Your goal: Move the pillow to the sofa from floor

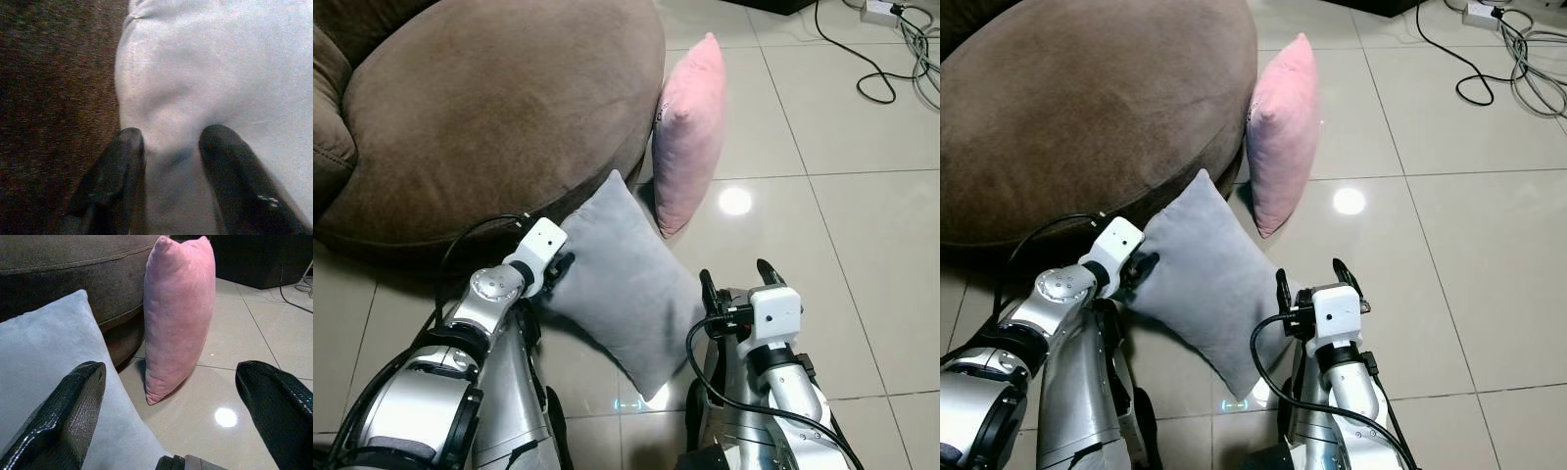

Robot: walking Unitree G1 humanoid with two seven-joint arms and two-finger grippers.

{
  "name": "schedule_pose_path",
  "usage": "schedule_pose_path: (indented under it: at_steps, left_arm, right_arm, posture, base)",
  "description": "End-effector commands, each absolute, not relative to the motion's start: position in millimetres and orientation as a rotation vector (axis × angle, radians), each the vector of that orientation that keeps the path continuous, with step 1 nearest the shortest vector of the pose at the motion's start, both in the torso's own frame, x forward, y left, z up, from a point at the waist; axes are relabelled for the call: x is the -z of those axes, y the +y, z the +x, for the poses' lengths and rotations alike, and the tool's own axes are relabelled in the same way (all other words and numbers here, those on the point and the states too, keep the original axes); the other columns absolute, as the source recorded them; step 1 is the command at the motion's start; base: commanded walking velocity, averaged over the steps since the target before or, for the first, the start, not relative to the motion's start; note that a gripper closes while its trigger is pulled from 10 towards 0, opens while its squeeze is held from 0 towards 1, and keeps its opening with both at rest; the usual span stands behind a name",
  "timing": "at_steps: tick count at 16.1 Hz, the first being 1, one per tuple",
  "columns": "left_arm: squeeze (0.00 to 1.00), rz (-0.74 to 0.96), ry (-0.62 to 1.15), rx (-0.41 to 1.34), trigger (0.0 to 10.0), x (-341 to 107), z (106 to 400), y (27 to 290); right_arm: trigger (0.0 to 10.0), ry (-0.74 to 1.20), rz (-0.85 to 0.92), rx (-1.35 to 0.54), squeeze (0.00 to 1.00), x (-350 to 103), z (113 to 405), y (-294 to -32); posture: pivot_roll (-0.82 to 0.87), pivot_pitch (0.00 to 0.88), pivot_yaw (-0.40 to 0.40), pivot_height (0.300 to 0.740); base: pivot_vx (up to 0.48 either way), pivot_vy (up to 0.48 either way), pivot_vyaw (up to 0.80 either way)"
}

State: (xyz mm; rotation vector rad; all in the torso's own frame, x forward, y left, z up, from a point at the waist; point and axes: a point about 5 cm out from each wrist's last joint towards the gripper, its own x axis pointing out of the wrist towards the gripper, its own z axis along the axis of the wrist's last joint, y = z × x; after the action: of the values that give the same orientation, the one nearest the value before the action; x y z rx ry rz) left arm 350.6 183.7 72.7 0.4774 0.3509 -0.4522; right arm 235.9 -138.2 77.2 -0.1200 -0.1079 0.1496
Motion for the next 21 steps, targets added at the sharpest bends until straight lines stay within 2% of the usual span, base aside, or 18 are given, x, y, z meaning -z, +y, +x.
schedule_pose_path:
  at_steps: [1,6,11,12,13,14,16,17,18,19,21]
  left_arm:
    - [0.00,0.458,0.394,0.462,0.0,-61,343,185]
    - [0.00,0.516,0.415,0.604,0.0,-52,334,176]
    - [0.00,0.521,0.413,0.632,0.0,-53,334,174]
    - [0.00,0.470,0.420,0.653,4.6,-58,337,173]
    - [0.00,0.475,0.401,0.648,10.0,-67,343,177]
    - [0.00,0.479,0.377,0.631,10.0,-81,350,187]
    - [0.00,0.574,0.297,0.556,10.0,-145,369,238]
    - [0.00,0.612,0.297,0.558,10.0,-152,369,244]
    - [0.91,0.650,0.276,0.545,10.0,-163,370,251]
    - [1.00,0.670,0.276,0.577,10.0,-162,368,251]
    - [1.00,0.683,0.323,0.599,10.0,-149,363,251]
  right_arm:
    - [10.0,-0.092,-0.124,-0.139,0.00,-75,232,-141]
    - [10.0,-0.086,-0.126,-0.144,0.00,-75,231,-141]
    - [10.0,-0.083,-0.126,-0.141,0.00,-74,231,-141]
    - [10.0,-0.084,-0.127,-0.138,0.00,-75,230,-141]
    - [10.0,-0.086,-0.128,-0.136,0.00,-75,230,-142]
    - [10.0,-0.089,-0.129,-0.131,0.00,-76,229,-143]
    - [10.0,-0.088,-0.132,-0.122,0.00,-76,226,-147]
    - [10.0,-0.086,-0.132,-0.122,0.00,-75,226,-147]
    - [10.0,-0.085,-0.131,-0.122,0.00,-75,227,-145]
    - [10.0,-0.088,-0.128,-0.125,0.00,-75,229,-143]
    - [10.0,-0.090,-0.124,-0.131,0.00,-76,230,-141]
  posture:
    - [0.03,0.283,-0.006,0.420]
    - [0.04,0.291,-0.007,0.420]
    - [0.03,0.284,-0.005,0.420]
    - [0.02,0.280,-0.003,0.420]
    - [0.01,0.278,-0.005,0.420]
    - [0.01,0.278,-0.004,0.420]
    - [0.02,0.276,0.002,0.420]
    - [0.02,0.274,0.003,0.420]
    - [0.03,0.272,0.006,0.420]
    - [0.04,0.271,0.007,0.420]
    - [0.04,0.271,0.007,0.420]
  base:
    - [0.000,0.000,0.00]
    - [0.000,0.000,0.00]
    - [0.000,0.000,0.00]
    - [0.000,0.000,0.00]
    - [0.000,0.000,0.00]
    - [0.000,0.000,0.00]
    - [0.000,0.000,0.00]
    - [0.000,0.000,0.00]
    - [0.000,0.000,0.00]
    - [0.000,0.000,0.00]
    - [0.000,0.000,0.00]
